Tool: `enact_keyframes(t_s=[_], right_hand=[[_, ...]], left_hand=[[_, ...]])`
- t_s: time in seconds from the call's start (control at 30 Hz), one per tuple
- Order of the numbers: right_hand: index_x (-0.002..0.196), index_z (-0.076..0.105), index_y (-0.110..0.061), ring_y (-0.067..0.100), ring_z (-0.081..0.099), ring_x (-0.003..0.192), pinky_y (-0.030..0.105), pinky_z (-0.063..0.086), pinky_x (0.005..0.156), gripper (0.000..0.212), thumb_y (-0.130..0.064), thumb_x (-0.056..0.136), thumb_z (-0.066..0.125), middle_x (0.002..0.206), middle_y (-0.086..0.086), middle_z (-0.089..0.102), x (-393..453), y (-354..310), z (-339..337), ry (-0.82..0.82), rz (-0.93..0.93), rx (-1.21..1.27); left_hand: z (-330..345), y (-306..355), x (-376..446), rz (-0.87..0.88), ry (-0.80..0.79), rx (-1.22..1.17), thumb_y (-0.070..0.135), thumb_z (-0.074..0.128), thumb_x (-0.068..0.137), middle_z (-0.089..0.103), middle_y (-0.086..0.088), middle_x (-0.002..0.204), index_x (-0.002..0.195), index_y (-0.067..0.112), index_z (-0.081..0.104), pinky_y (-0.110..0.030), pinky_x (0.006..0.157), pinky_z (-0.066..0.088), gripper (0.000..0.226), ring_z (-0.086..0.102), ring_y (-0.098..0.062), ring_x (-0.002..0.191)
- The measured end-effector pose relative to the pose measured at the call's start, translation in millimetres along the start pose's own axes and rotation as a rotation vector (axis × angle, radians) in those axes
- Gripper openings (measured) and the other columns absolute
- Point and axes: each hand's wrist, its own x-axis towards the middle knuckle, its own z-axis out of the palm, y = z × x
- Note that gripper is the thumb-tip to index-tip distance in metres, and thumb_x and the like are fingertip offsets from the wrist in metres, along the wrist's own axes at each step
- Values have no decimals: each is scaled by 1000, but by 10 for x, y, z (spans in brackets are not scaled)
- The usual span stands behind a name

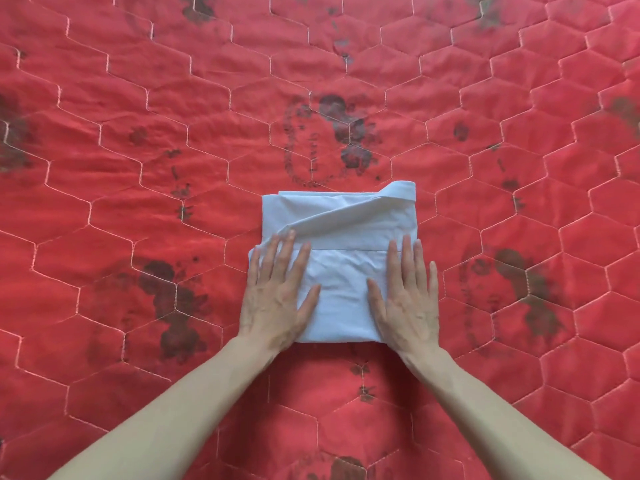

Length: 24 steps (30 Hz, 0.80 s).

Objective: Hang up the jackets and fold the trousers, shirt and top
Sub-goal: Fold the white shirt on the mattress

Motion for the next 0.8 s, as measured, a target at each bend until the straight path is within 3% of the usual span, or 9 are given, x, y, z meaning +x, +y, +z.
enact_keyframes(t_s=[0.1, 0.3, 0.47, 0.7, 0.8], right_hand=[[166, 21, -14, 23, 6, 162, 51, 14, 129, 78, -59, 104, 32, 175, 5, 10, -92, 20, 60, -36, -129, -2], [165, 24, -13, 25, 10, 161, 53, 16, 129, 77, -58, 103, 34, 174, 9, 11, -49, -8, 19, -47, -146, -12], [166, 23, -23, 27, 9, 161, 51, 10, 128, 70, -56, 106, 36, 174, 8, 10, 520, -73, -166, 93, -190, 55], [168, 3, -26, 21, -8, 161, 50, 3, 129, 74, -61, 107, 28, 175, 0, -6, 1148, -69, -68, -137, -89, 9], [168, 4, -26, 22, -9, 161, 49, 5, 130, 73, -58, 107, 31, 175, 1, -7, 1084, -64, -108, -120, -84, 77]], left_hand=[[25, -68, -26, -118, -9, -29, 58, 32, 104, 6, -7, 176, 167, 19, 17, -52, 130, 9, 75, 1, -30, 162], [18, -87, -25, -152, -71, -9, 58, 28, 103, 2, -10, 176, 167, 14, 16, -52, 130, 9, 79, -4, -29, 162], [-112, 37, 337, -10, -33, -38, 57, 32, 104, 7, -10, 175, 167, 15, 17, -47, 131, 3, 77, -1, -28, 162], [22, -7, 746, -20, -156, -42, 54, 38, 106, -2, -4, 176, 168, 22, 10, -44, 131, -5, 75, -11, -23, 162], [-34, -5, 669, -23, -86, -46, 52, 35, 107, 11, -6, 175, 166, 19, 20, -48, 131, 0, 70, 0, -25, 162]])
